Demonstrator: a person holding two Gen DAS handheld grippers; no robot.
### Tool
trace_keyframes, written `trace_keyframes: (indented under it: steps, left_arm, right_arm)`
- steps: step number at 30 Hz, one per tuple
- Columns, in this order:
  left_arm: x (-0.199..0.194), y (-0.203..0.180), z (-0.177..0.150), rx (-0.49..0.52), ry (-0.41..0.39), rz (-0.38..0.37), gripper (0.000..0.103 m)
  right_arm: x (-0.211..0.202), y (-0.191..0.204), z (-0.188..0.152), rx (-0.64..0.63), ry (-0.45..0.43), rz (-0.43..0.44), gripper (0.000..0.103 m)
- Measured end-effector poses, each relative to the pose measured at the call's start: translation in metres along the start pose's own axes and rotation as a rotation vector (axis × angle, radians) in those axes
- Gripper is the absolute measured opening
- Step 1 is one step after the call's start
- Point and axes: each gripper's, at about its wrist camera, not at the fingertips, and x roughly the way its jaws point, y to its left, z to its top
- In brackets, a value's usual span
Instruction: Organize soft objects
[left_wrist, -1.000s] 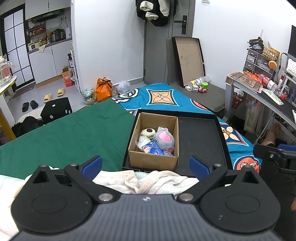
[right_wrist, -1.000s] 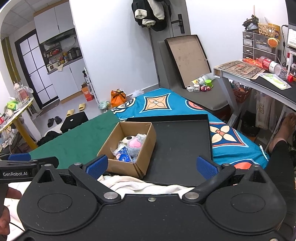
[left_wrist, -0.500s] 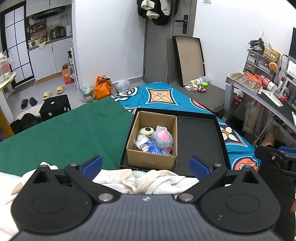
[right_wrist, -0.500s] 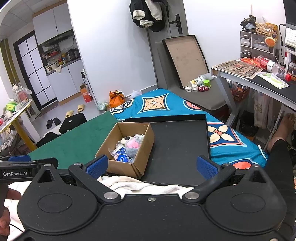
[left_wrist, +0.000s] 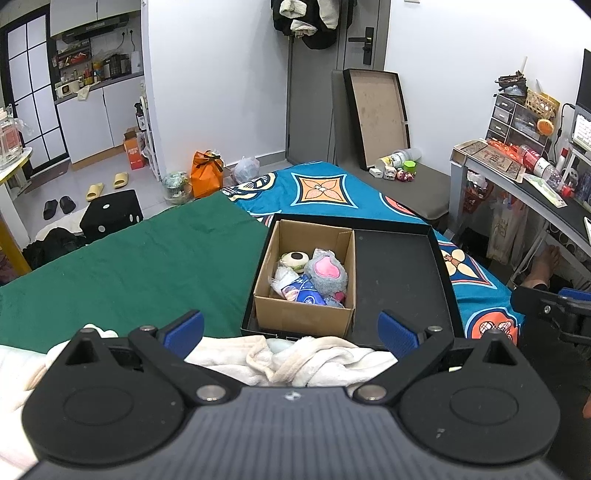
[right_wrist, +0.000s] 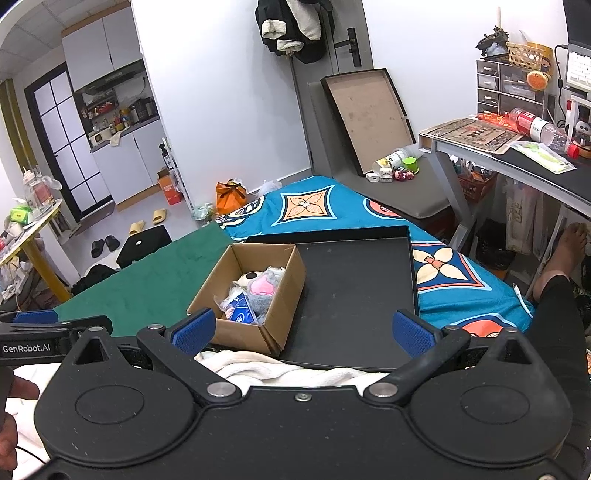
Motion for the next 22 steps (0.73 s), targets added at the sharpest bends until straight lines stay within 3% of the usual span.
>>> trace_keyframes:
  steps: [22]
  left_arm:
    - [0.0034,-0.0033,-0.0037,0.019,-0.001,0.005,0.1]
  right_arm:
    - [0.0036,0.0,-0.0025,-0.002,0.012,-0.003,0.103]
